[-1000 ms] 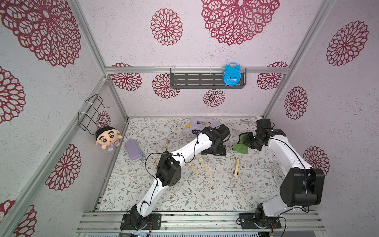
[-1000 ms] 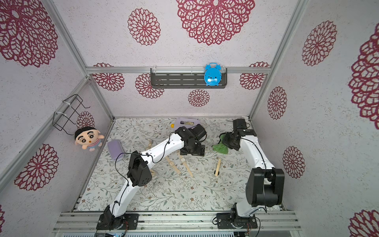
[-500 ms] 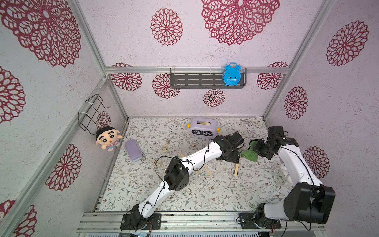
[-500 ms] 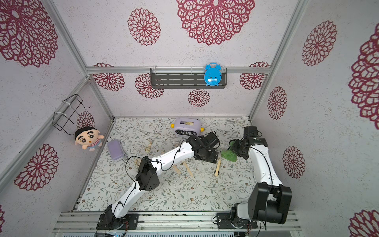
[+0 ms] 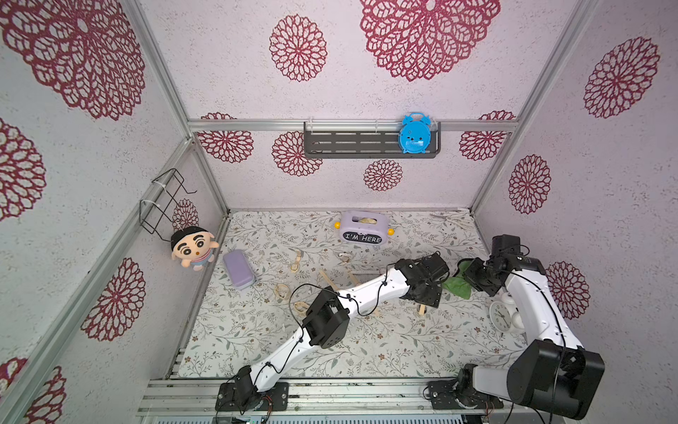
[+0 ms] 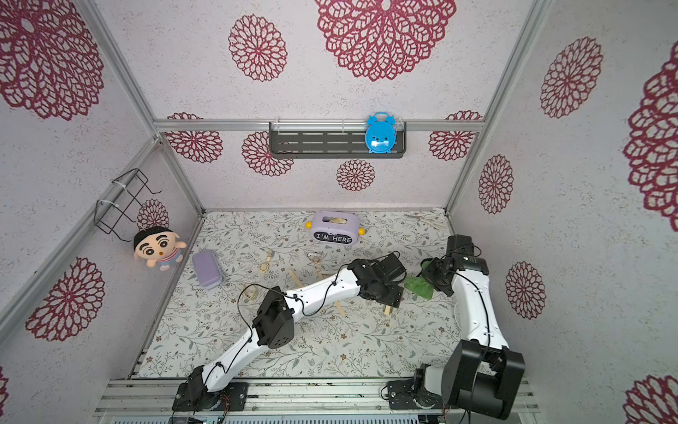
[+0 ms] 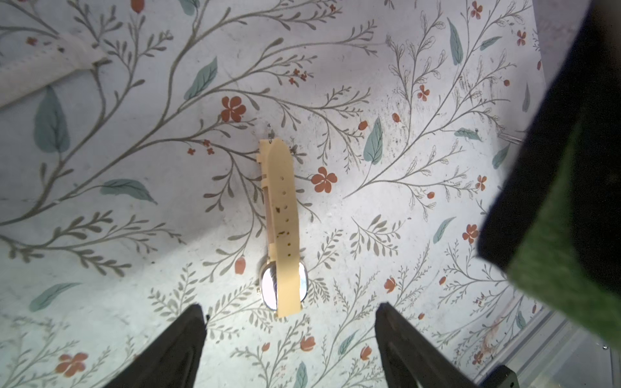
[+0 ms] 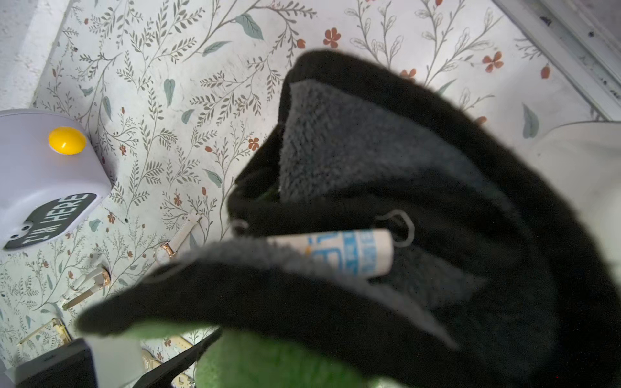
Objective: Wipe the watch dial
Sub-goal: Adjust the watch at the center of the board.
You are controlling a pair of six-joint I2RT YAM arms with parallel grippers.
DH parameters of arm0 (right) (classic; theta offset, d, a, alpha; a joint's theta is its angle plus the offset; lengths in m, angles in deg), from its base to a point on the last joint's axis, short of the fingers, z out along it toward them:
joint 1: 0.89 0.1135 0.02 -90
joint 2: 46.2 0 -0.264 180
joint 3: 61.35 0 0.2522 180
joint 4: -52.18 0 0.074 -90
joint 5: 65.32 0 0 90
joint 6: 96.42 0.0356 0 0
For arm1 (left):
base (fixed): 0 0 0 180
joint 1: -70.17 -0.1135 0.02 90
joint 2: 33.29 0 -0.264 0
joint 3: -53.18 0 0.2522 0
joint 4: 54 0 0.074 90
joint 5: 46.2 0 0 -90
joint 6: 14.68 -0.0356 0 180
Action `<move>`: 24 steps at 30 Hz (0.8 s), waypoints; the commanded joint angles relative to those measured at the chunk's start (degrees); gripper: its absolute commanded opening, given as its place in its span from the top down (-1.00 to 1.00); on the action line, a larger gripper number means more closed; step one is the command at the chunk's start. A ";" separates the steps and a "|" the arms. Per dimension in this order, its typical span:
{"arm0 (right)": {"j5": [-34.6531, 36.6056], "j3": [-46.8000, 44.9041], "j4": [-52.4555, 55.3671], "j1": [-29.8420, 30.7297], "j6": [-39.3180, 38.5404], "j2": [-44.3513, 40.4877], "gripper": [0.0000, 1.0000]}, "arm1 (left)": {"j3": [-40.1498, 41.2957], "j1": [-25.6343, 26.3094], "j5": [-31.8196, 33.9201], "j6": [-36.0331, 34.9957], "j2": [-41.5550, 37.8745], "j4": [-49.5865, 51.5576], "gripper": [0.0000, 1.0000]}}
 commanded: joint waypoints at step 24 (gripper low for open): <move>0.94 -4.23 4.04 -2.80 0.72 -11.52 1.00 | -0.42 -1.46 2.89 -0.05 4.39 -1.31 0.49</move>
